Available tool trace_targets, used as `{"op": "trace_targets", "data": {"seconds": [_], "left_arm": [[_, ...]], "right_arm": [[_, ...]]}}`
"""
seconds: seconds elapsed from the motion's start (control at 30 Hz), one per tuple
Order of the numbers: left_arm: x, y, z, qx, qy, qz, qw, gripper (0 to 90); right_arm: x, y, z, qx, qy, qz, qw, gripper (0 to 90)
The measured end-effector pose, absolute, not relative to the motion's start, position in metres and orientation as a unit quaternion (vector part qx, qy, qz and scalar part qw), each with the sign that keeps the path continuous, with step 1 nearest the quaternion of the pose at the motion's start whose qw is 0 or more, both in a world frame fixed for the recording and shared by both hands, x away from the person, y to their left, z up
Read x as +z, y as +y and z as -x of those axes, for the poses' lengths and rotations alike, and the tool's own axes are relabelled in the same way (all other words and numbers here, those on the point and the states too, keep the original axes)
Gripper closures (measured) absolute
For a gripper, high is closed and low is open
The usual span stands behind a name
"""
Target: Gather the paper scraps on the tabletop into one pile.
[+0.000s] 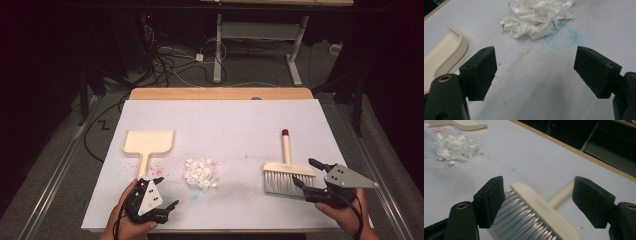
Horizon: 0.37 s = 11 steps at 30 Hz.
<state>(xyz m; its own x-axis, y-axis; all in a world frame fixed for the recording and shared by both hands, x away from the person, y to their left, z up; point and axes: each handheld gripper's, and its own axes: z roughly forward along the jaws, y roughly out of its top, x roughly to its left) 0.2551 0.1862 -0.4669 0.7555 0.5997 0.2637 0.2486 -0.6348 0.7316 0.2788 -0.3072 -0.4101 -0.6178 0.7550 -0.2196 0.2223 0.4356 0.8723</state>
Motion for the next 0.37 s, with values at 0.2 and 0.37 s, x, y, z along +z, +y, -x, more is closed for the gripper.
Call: {"op": "trace_targets", "data": {"seconds": [0.2, 0.37], "left_arm": [[-0.4665, 0.186, -0.256, 0.252, 0.244, -0.869, 0.348, 17.5], [-0.4661, 0.1859, -0.26, 0.253, 0.247, -0.868, 0.349, 17.5]], "right_arm": [[-0.4129, -0.303, -0.2771, 0.435, 0.784, -0.315, 0.311, 24.3], [-0.4146, -0.2992, -0.2771, 0.425, 0.782, -0.311, 0.333, 23.5]]}}
